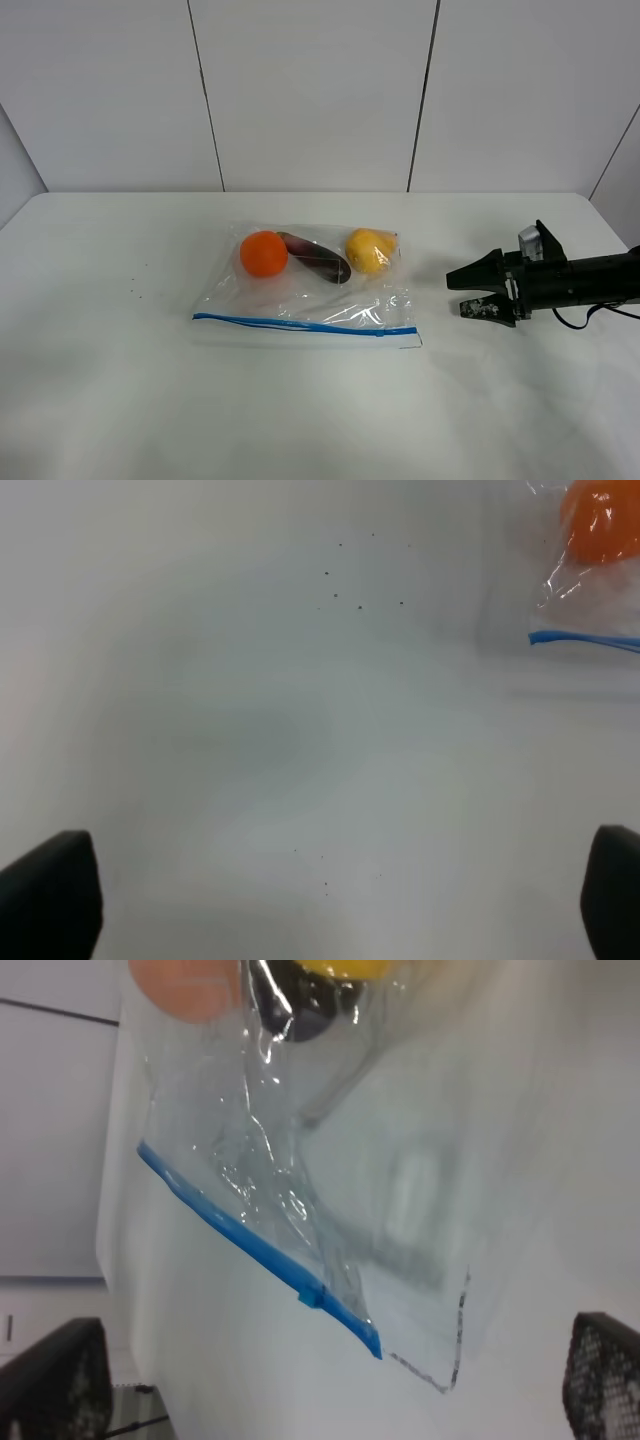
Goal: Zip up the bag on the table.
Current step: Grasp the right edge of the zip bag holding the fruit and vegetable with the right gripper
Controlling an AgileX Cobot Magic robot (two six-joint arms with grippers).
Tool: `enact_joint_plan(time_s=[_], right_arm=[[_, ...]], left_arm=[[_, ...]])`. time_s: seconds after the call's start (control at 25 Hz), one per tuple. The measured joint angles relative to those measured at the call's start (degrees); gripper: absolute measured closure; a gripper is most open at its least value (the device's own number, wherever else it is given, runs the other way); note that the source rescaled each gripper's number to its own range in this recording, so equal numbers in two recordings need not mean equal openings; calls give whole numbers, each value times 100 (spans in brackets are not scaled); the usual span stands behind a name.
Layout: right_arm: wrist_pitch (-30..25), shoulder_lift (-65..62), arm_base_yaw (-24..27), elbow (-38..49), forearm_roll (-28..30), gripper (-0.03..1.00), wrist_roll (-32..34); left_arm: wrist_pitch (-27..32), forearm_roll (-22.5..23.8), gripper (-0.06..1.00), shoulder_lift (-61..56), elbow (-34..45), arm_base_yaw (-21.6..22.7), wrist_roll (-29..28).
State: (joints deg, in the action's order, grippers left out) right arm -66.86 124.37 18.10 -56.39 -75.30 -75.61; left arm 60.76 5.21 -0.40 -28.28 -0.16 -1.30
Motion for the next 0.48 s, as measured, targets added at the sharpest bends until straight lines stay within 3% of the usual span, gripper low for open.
enact_joint_plan(time_s=[0.2,0.48], right_arm=[[297,6,-377,-113,391,-3,254],[265,131,-539,-601,380,-3,680]], left_arm=[[0,0,-6,0,0,0,0],[0,0,-6,0,0,0,0]])
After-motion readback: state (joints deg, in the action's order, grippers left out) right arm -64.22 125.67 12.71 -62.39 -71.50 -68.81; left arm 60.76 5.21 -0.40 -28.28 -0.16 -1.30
